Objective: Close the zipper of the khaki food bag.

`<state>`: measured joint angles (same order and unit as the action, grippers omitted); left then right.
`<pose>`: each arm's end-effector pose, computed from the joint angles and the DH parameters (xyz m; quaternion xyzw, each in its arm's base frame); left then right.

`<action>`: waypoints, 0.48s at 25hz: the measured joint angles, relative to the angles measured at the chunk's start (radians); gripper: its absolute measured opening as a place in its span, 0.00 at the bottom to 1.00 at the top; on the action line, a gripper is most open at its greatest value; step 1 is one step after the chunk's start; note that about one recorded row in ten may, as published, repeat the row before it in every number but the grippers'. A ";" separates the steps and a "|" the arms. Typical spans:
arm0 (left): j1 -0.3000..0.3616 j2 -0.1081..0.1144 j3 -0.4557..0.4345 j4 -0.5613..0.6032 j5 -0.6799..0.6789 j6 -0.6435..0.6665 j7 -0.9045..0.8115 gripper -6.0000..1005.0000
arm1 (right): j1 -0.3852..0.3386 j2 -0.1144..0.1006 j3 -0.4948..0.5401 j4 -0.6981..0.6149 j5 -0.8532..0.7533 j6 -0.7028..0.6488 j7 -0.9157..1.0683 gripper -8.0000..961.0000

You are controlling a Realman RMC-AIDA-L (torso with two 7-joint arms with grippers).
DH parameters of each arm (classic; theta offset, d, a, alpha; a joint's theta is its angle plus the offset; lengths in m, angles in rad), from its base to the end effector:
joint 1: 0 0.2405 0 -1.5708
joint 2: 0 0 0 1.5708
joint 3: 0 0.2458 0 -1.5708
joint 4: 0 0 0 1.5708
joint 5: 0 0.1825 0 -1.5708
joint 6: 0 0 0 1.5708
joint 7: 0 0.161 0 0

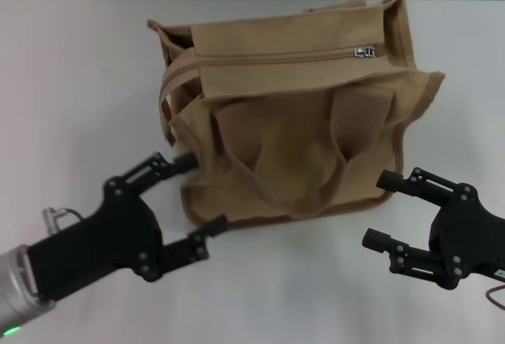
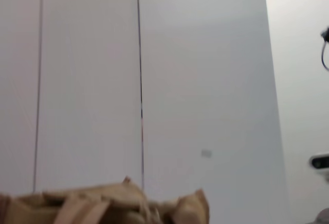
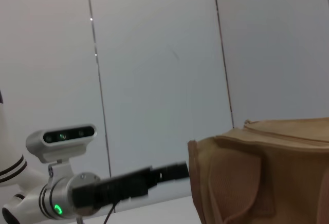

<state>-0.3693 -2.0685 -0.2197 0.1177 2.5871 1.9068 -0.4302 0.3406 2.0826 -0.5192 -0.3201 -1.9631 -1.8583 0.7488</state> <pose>-0.2407 0.2033 -0.0271 -0.8677 -0.0471 -0.4424 0.2217 0.2469 0.2121 -0.0241 -0.8996 0.1013 0.3994 0.1450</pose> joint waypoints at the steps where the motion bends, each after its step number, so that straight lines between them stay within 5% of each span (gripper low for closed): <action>1: 0.002 0.002 -0.011 0.003 0.003 0.020 -0.001 0.81 | 0.004 0.000 -0.001 0.001 -0.001 0.001 -0.001 0.79; 8: -0.014 0.000 0.146 0.060 0.032 -0.010 -0.029 0.81 | 0.012 0.000 -0.002 0.005 -0.006 0.028 -0.002 0.79; 12: -0.012 -0.002 0.148 0.053 0.032 -0.045 -0.031 0.81 | 0.012 0.000 -0.002 0.006 -0.007 0.041 -0.003 0.79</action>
<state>-0.3810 -2.0701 -0.0722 0.1708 2.6193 1.8614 -0.4610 0.3526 2.0822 -0.5213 -0.3142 -1.9698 -1.8175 0.7463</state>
